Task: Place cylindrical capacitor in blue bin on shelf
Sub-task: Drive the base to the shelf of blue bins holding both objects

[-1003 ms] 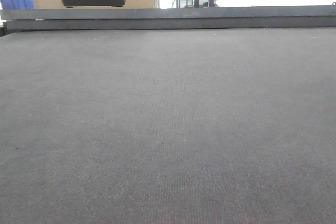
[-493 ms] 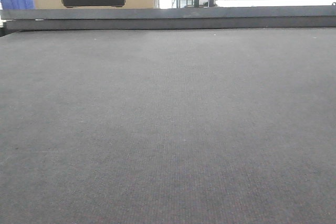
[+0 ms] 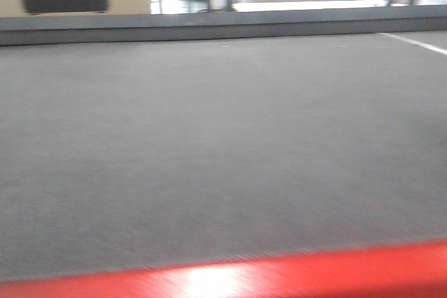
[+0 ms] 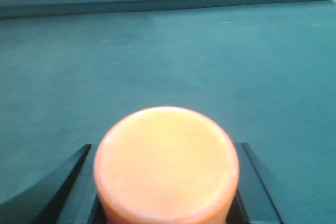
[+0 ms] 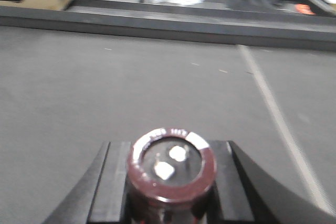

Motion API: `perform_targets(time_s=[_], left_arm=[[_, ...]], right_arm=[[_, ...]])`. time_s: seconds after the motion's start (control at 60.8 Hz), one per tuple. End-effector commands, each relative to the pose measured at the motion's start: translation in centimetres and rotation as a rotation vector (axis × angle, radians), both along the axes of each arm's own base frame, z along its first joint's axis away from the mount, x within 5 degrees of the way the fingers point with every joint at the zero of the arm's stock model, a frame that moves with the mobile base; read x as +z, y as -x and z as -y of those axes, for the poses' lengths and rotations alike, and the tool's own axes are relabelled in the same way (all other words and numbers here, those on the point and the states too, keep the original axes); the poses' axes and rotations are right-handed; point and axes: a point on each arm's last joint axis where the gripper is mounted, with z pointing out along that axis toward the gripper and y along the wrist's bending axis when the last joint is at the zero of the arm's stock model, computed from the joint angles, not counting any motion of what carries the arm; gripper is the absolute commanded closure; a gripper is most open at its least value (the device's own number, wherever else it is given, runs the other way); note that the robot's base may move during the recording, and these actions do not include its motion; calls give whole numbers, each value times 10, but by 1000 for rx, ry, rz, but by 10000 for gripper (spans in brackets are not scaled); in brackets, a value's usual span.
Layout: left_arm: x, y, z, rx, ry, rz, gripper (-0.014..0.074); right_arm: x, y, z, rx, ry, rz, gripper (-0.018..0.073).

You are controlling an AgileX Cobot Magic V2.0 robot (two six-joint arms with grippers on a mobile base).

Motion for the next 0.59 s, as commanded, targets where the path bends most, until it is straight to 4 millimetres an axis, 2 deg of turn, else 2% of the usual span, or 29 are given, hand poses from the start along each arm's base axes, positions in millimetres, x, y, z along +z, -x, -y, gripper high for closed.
perform_targets(time_s=[0.0, 0.576], left_arm=[[6, 3, 1, -8, 17, 48, 707], [6, 4, 0, -6, 14, 51, 707]], right_arm=[[3, 1, 0, -1, 2, 31, 712], [3, 1, 0, -1, 2, 31, 712]])
